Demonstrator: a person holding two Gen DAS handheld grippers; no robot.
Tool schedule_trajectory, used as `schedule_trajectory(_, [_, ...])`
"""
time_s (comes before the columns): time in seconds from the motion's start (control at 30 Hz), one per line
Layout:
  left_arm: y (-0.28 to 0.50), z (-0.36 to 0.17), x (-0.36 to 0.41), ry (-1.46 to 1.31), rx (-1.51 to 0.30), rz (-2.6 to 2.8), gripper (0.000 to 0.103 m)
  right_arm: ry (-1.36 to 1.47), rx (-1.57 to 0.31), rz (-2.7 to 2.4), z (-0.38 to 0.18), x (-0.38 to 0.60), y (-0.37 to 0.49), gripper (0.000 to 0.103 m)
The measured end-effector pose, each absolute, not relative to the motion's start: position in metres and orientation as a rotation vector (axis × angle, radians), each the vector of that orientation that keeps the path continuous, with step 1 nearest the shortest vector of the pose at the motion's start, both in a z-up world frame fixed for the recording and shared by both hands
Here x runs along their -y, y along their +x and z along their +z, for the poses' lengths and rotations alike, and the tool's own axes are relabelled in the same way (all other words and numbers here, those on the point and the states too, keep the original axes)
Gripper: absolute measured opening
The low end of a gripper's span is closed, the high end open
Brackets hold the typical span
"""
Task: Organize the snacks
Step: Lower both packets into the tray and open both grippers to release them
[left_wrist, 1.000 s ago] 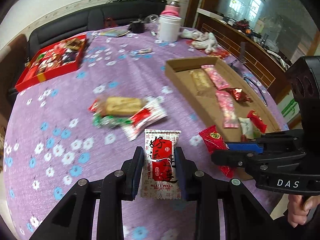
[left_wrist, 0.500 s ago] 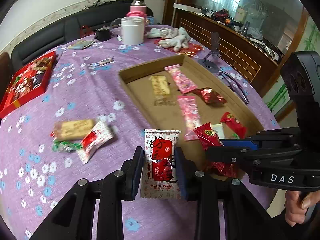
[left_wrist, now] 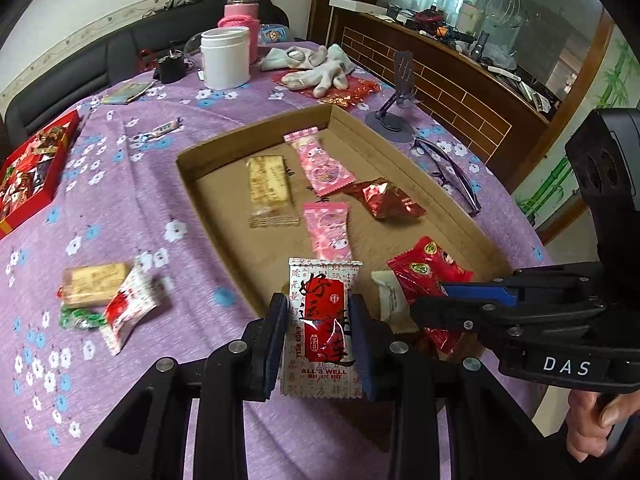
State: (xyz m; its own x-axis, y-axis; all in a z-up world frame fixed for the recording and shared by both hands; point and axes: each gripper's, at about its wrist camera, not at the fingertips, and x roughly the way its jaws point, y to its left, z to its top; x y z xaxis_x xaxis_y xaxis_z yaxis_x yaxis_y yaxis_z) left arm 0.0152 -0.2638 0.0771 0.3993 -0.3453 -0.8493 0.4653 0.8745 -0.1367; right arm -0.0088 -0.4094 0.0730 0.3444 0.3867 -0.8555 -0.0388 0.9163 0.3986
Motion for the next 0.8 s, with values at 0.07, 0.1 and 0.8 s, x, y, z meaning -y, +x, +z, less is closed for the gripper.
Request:
schedule_trajectory(0.07, [0.019,0.075,0.267,0.13,-1.043,-0.513,0.032,0.339,-1.197,0.279,0.071,0.415,-0.006,0.017])
schedule_trajectory(0.1, [0.021,0.073,0.27,0.131,-1.047,-0.512,0.032,0.342,-1.198,0.277,0.07,0.417,-0.004,0.017])
schedule_trajectory(0.8, [0.072,0.044,0.29,0.146,-1.106,-0.431,0.032,0.322,-1.234,0.26,0.043,0.436,0.043,0.017])
